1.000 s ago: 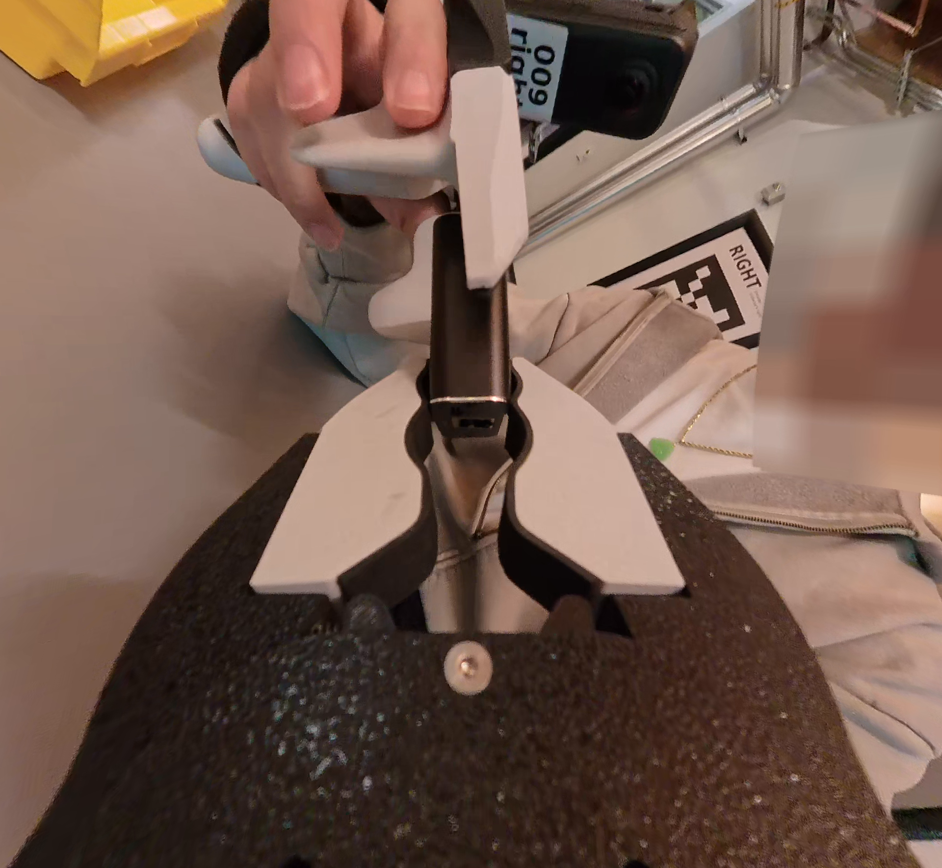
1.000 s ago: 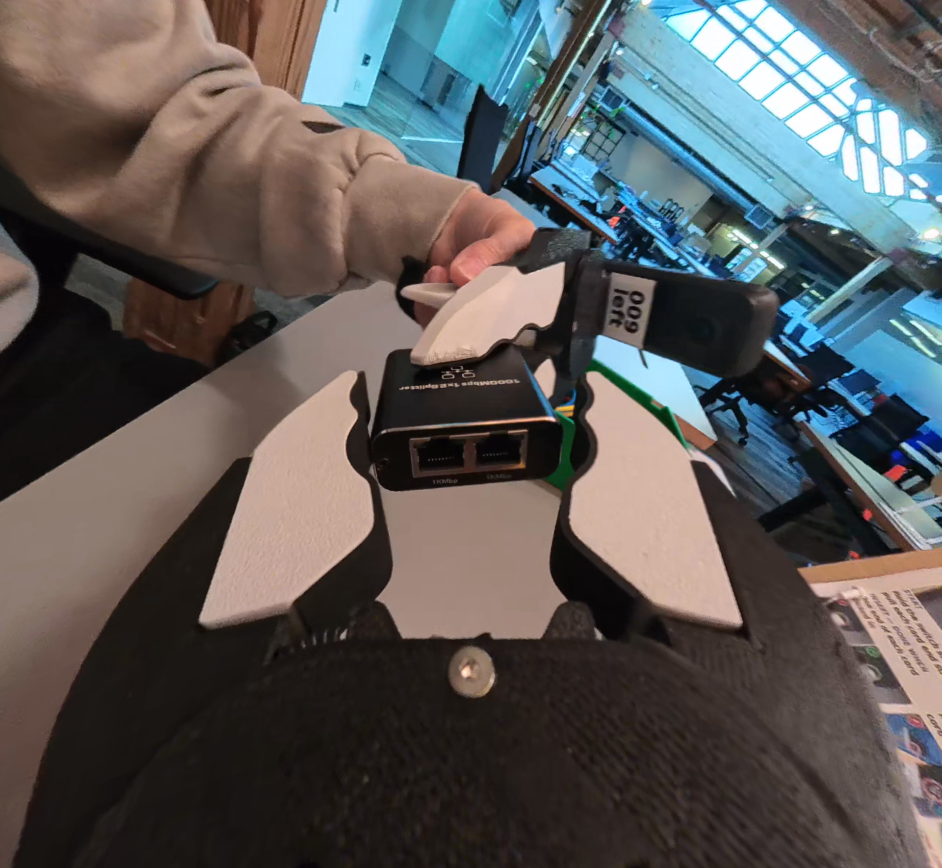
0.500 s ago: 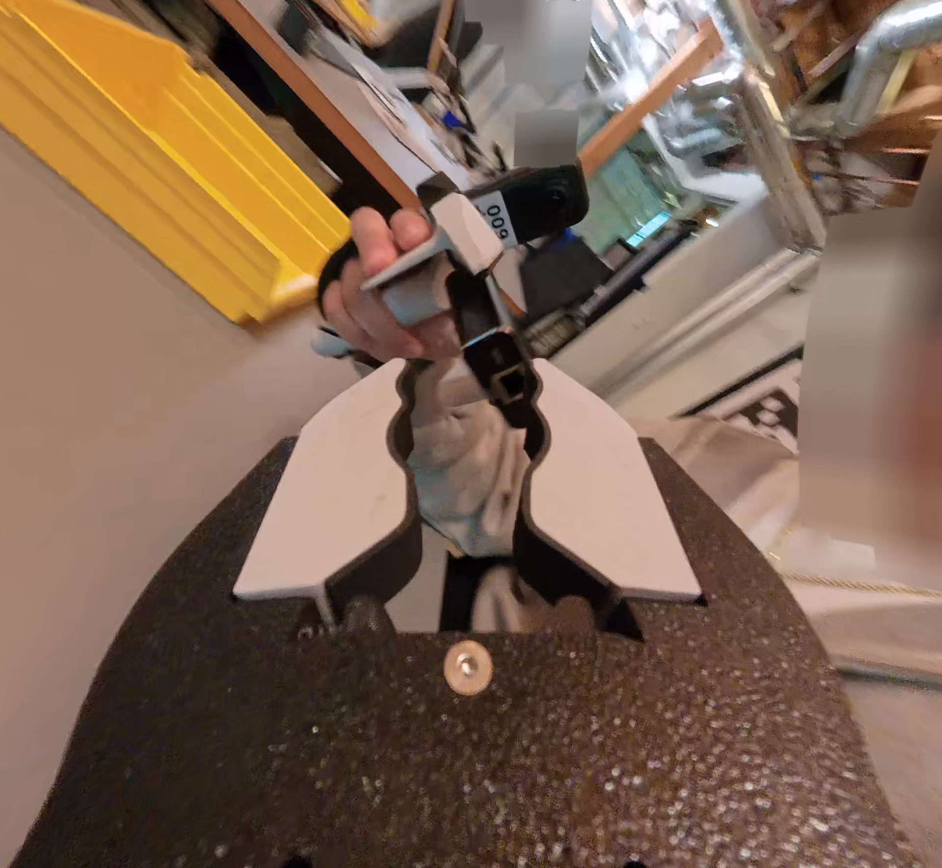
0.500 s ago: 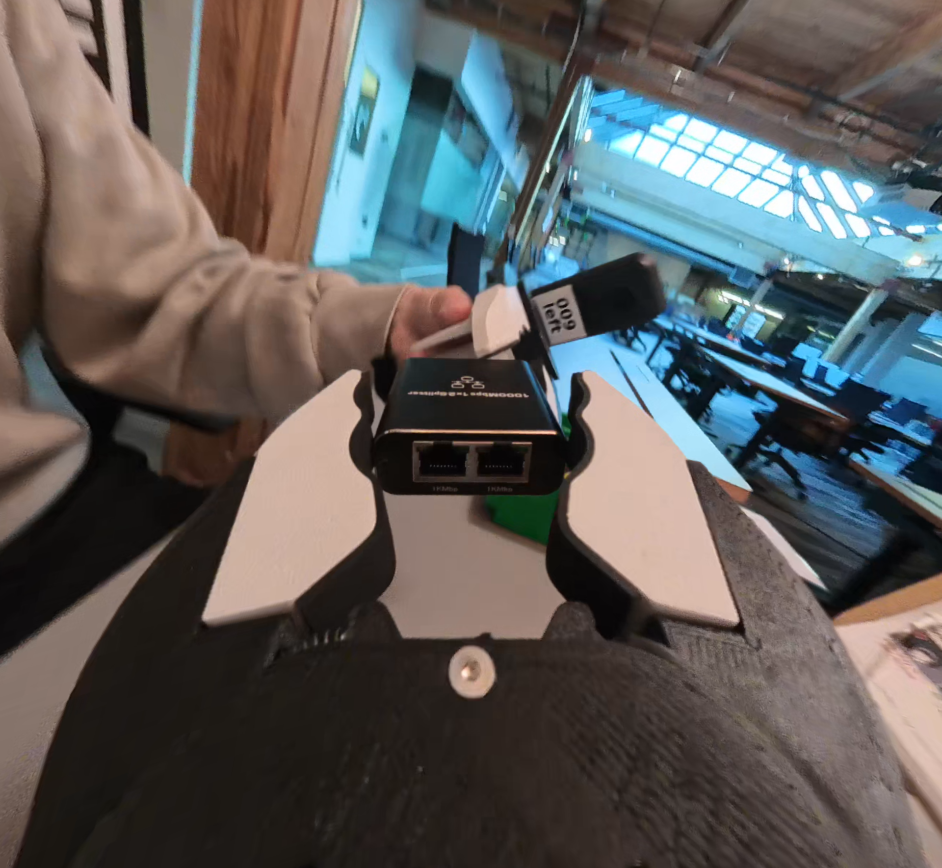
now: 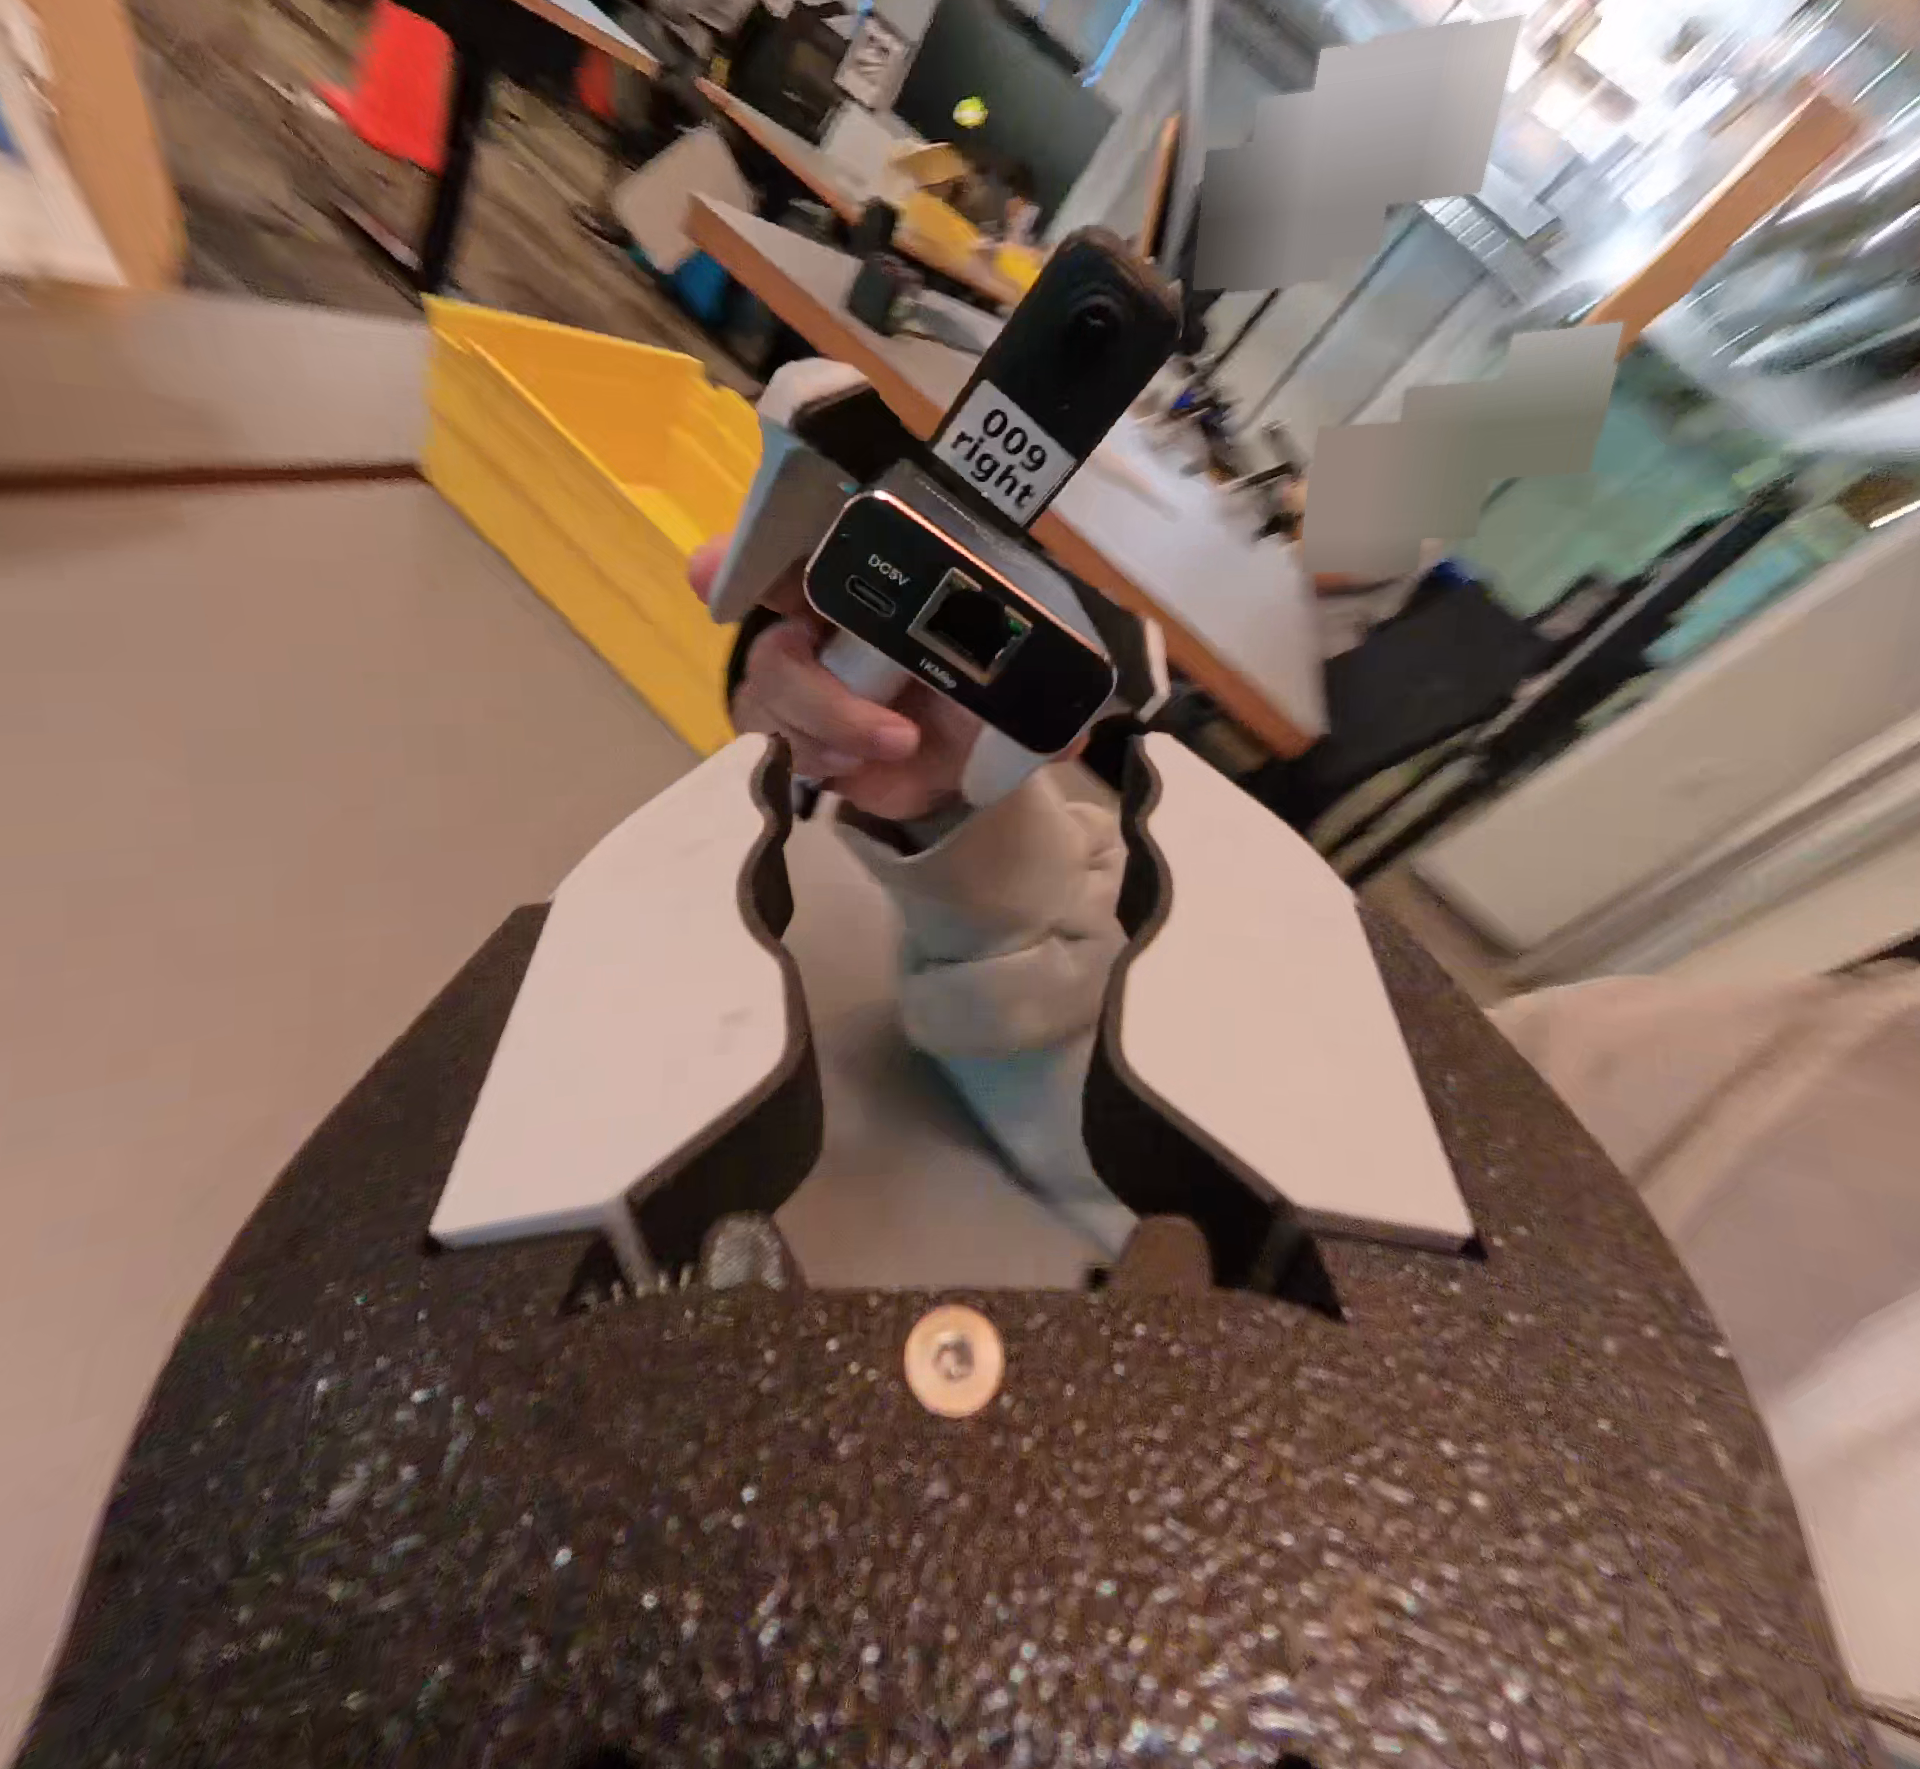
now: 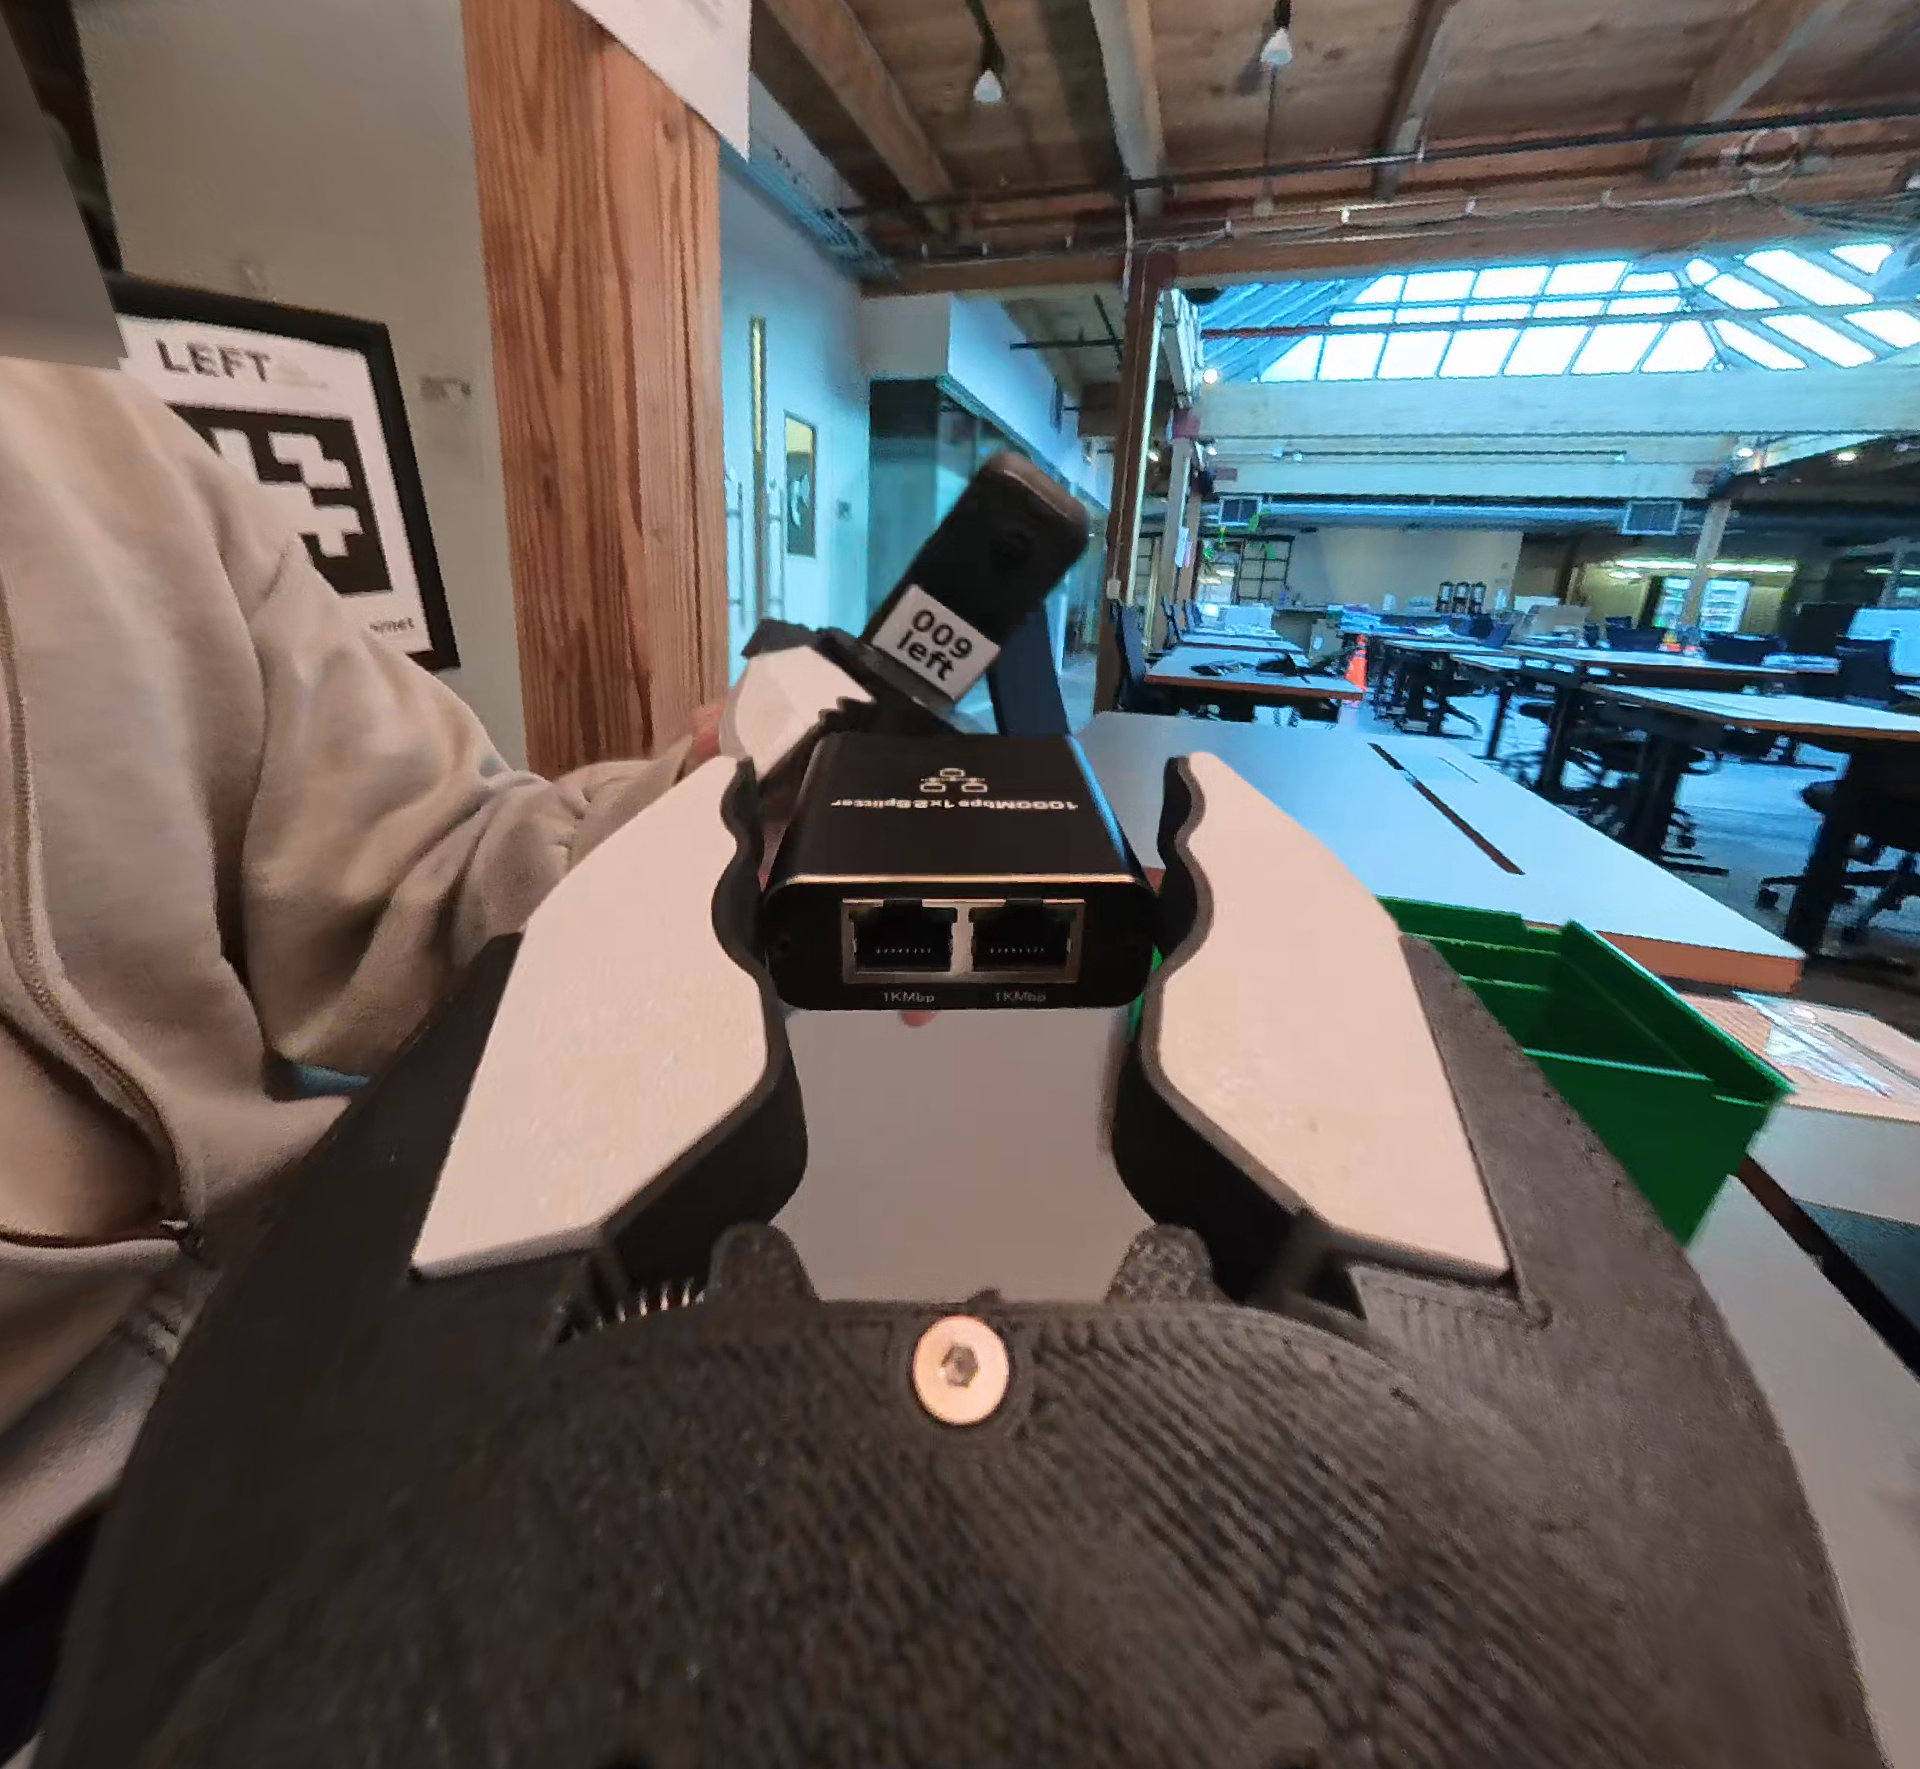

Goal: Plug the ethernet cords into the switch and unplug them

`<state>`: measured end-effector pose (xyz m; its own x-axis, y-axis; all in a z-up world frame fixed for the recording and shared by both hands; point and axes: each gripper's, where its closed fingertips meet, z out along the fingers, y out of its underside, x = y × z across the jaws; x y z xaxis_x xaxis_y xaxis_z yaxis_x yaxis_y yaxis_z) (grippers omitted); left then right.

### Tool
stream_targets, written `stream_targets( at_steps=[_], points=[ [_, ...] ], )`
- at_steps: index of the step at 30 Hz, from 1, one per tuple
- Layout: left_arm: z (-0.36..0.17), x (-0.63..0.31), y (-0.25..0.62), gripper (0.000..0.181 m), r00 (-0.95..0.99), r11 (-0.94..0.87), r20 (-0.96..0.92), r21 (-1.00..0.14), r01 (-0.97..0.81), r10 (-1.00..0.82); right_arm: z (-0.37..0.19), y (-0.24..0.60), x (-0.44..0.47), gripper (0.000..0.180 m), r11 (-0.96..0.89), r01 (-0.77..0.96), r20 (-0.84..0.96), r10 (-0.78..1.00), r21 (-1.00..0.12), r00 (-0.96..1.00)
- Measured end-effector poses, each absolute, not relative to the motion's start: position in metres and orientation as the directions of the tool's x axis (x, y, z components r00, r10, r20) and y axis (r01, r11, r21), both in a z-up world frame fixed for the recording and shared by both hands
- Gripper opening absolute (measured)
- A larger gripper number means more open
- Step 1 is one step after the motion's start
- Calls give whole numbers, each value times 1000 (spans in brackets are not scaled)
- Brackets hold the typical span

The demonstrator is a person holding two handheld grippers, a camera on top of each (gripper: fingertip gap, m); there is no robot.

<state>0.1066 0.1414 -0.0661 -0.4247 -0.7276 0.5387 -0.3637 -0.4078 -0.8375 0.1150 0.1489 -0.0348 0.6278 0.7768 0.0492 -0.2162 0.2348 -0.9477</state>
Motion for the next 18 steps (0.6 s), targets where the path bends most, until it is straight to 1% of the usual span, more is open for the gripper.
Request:
stream_targets(
  at_steps=[2,4,5,6,8,10,15,18],
  points=[
    [-66,108,139,60,-443,-510,656,-754,-414,-611,-43,152,107,75,235,-113,109,757,-965,644],
    [-63,108,132,60,-479,-553,709,-704,-445,-518,-50,157,98,74,222,-28,150,743,-975,653],
    [-63,109,129,56,-484,-564,728,-684,-463,-486,-55,159,91,75,208,15,169,748,-978,642],
    [-66,111,130,40,-483,-558,726,-687,-465,-490,-56,159,87,75,216,31,186,748,-976,637],
    [-68,111,133,38,-494,-546,717,-696,-467,-491,-57,161,87,75,225,53,205,728,-973,655],
    [-74,111,134,37,-481,-537,724,-690,-486,-494,-66,163,88,75,204,123,233,712,-971,662],
    [-78,109,134,35,-468,-513,748,-663,-546,-470,-69,164,86,75,197,141,240,699,-970,674],
    [-74,106,131,33,-482,-507,759,-651,-565,-438,-65,160,82,75,209,115,233,719,-971,654]
  ],
)
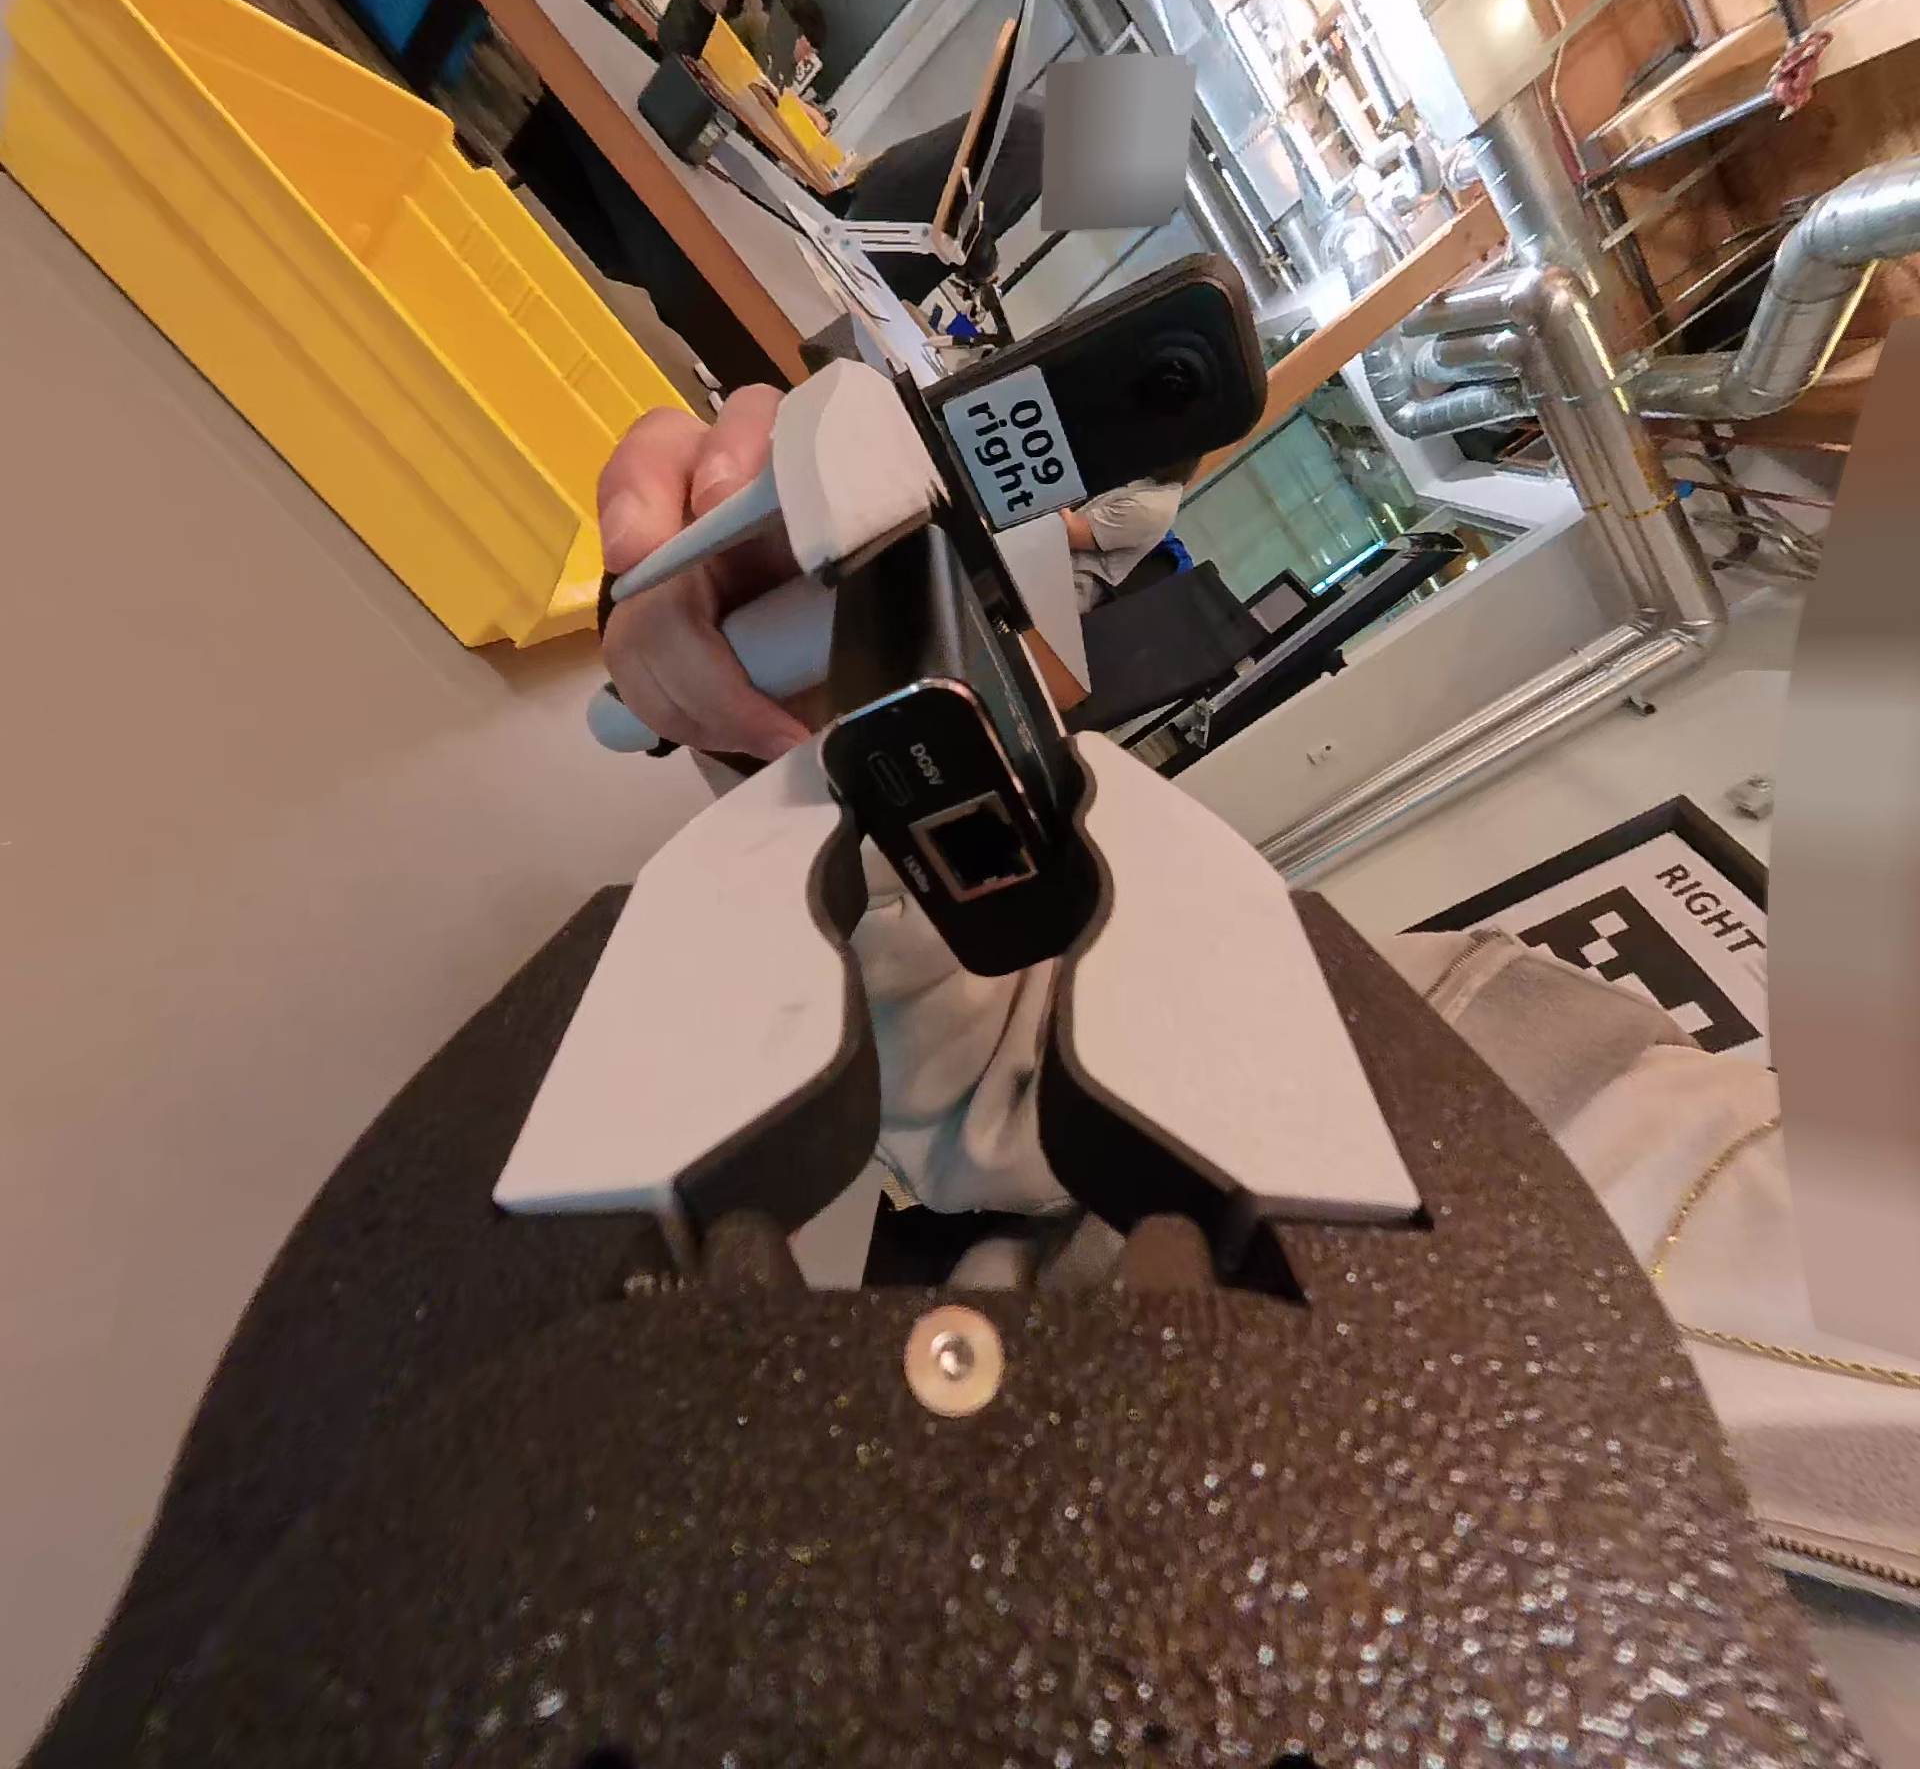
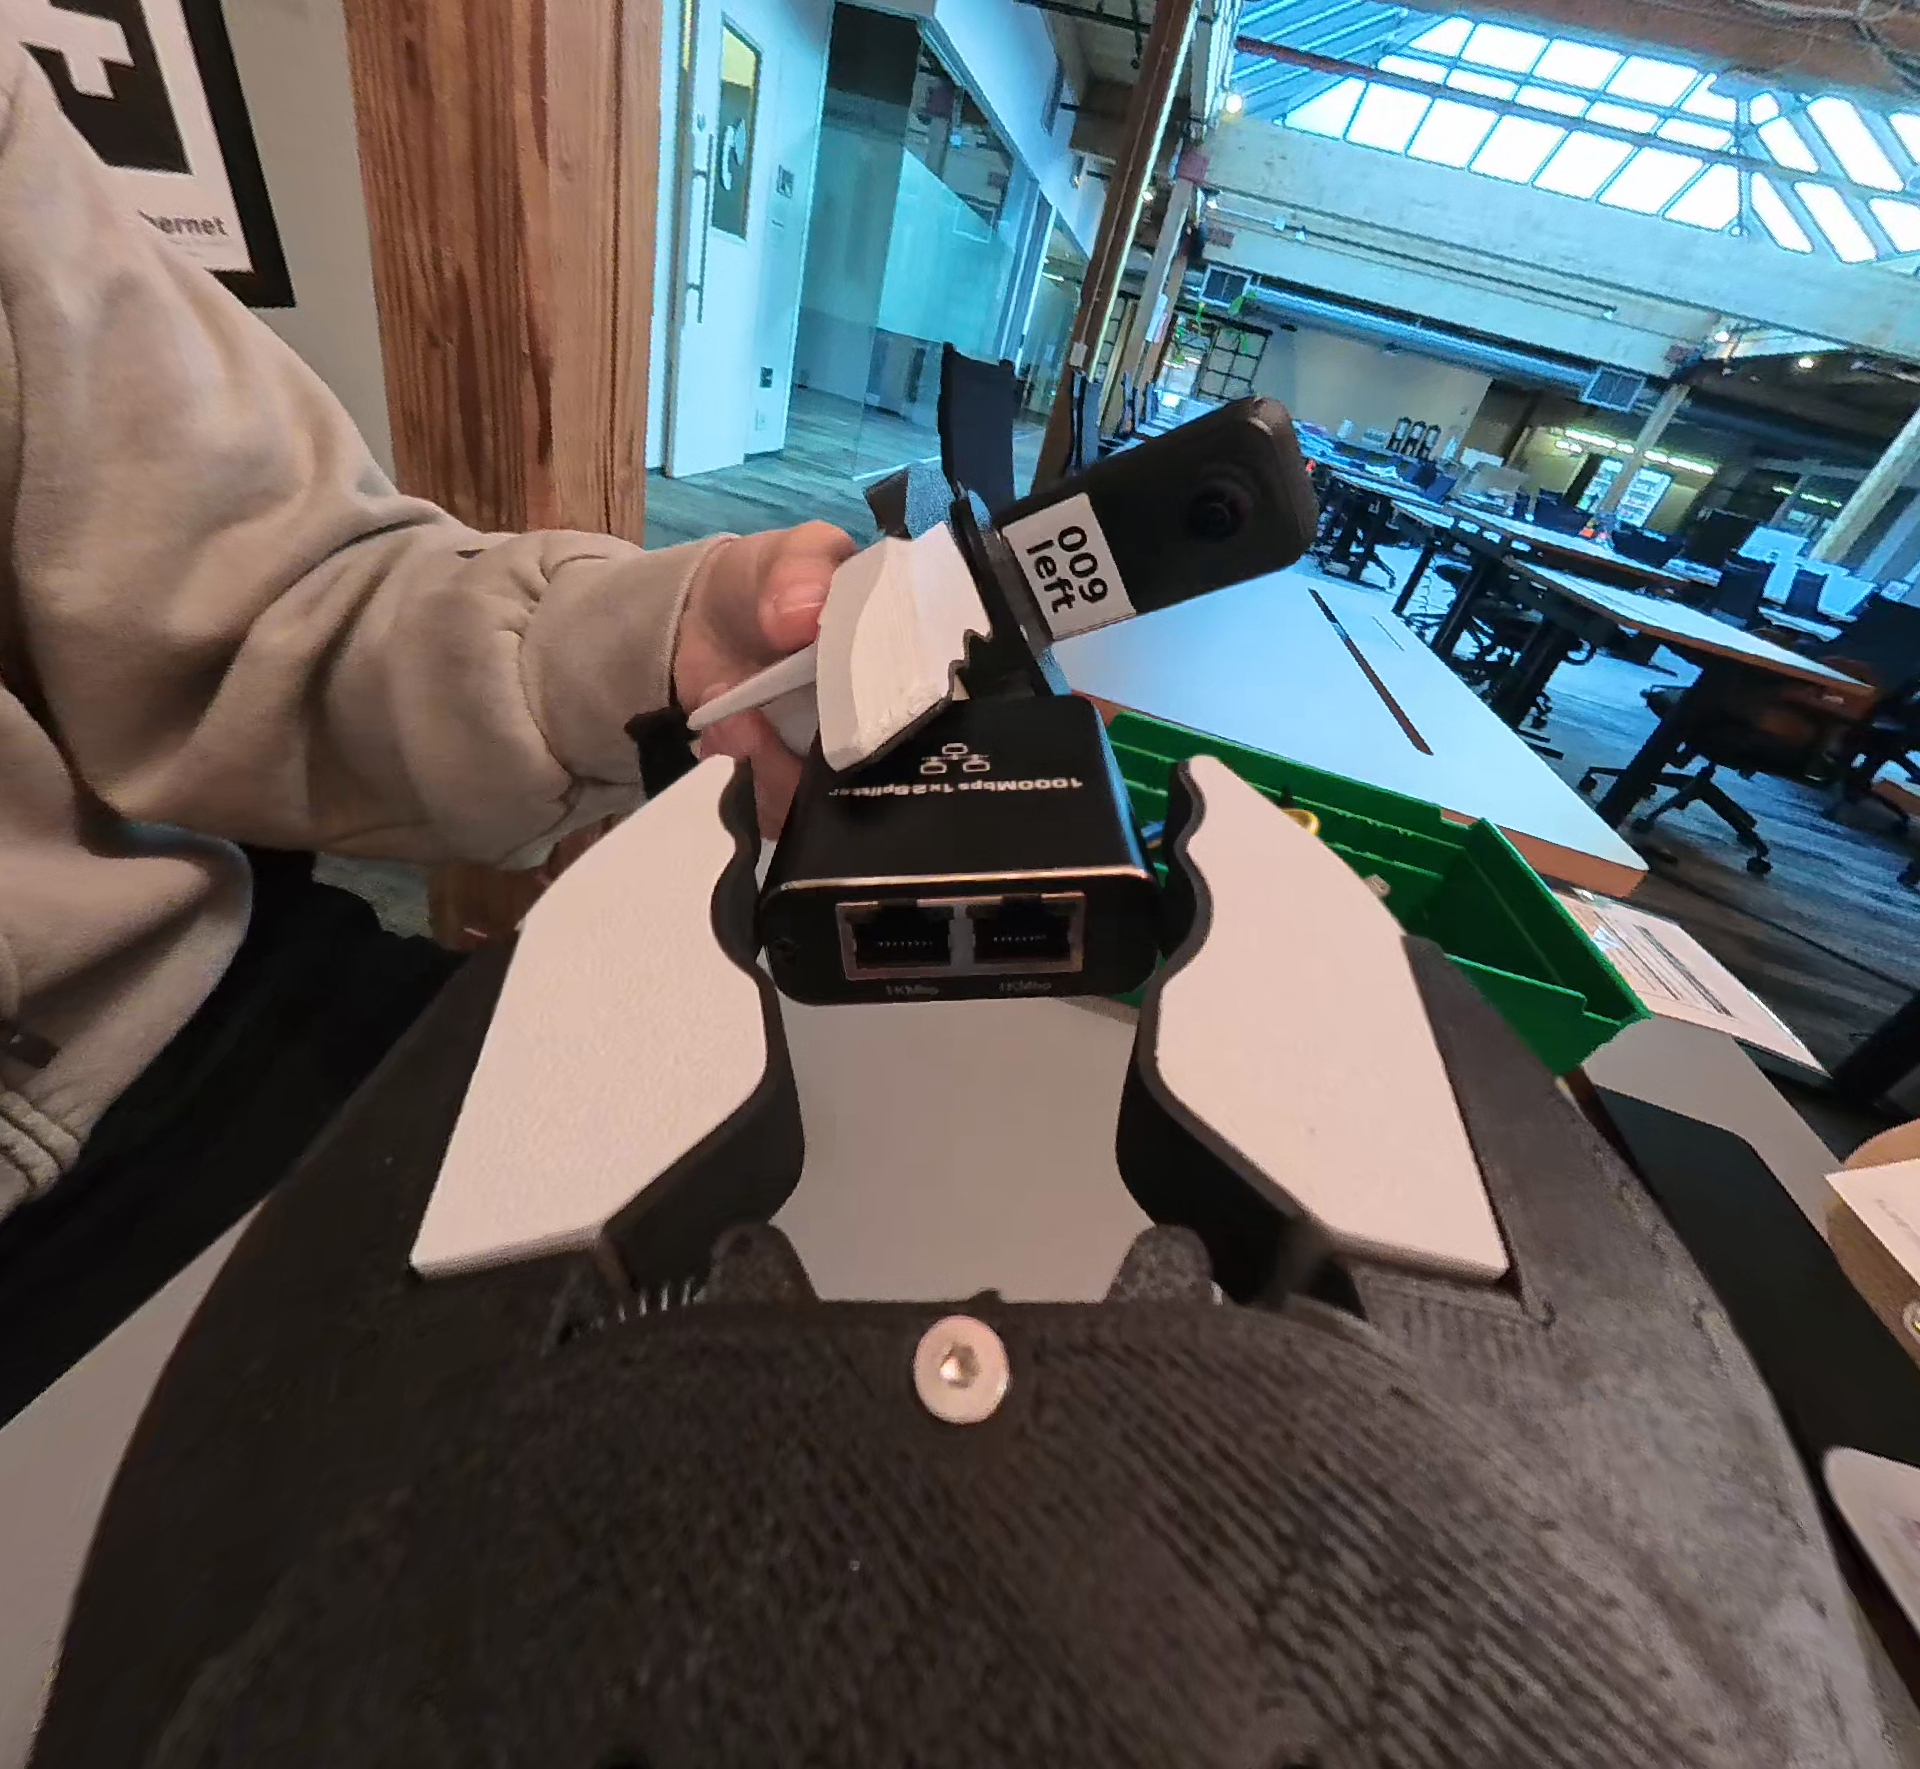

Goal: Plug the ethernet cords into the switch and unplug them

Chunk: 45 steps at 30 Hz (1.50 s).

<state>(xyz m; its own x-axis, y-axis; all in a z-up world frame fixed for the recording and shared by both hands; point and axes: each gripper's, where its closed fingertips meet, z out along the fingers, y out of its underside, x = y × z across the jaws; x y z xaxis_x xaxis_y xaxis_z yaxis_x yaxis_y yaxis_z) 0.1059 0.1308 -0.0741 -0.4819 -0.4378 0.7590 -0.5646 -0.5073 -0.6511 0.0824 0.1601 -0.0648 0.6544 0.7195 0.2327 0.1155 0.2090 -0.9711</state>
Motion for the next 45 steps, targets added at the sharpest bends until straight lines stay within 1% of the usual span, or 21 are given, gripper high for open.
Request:
stream_targets(
  at_steps=[5,9,13,17,19,20,21,24,27,32,35,37,38,40,43,45],
  points=[
    [-70,106,130,29,-475,-542,796,-604,-584,-376,-64,160,80,76,227,140,262,707,-964,657],
    [-71,107,130,26,-448,-552,812,-583,-596,-374,-72,162,77,77,223,226,317,685,-948,655],
    [-72,108,132,24,-420,-589,837,-546,-596,-351,-75,166,78,77,238,270,360,657,-933,663],
    [-72,112,136,24,-393,-675,883,-456,-580,-258,-78,172,83,75,249,330,412,605,-911,681],
    [-72,115,136,24,-382,-713,900,-409,-570,-211,-82,178,88,82,254,406,477,546,-878,689],
    [-72,116,137,23,-378,-725,903,-399,-561,-204,-83,180,89,84,248,417,482,532,-875,696],
    [-73,117,138,23,-376,-727,901,-406,-553,-218,-83,180,90,79,237,410,470,539,-881,699],
    [-75,117,136,23,-375,-710,892,-435,-554,-253,-83,177,90,77,238,378,444,567,-895,694],
    [-73,115,135,23,-384,-687,880,-462,-561,-278,-76,171,84,76,244,277,369,629,-929,685],
    [-75,117,138,23,-366,-709,892,-436,-554,-263,-82,174,87,75,199,319,371,621,-927,690],
    [-76,118,143,24,-360,-730,897,-424,-536,-257,-84,179,88,76,178,300,344,622,-937,704],
    [-74,119,148,28,-377,-734,882,-453,-507,-283,-82,183,89,76,169,249,299,623,-954,723],
    [-72,118,151,33,-388,-731,868,-478,-487,-309,-80,184,91,76,158,217,268,625,-963,733],
    [-70,117,162,52,-382,-716,830,-549,-431,-406,-75,181,100,76,164,154,224,631,-974,743],
    [-69,111,180,59,-360,-644,731,-682,-348,-580,-63,174,114,76,186,23,141,650,-982,747],
    [-65,103,187,62,-367,-599,670,-742,-301,-645,-62,175,126,76,177,-10,105,630,-984,770]
  ],
)
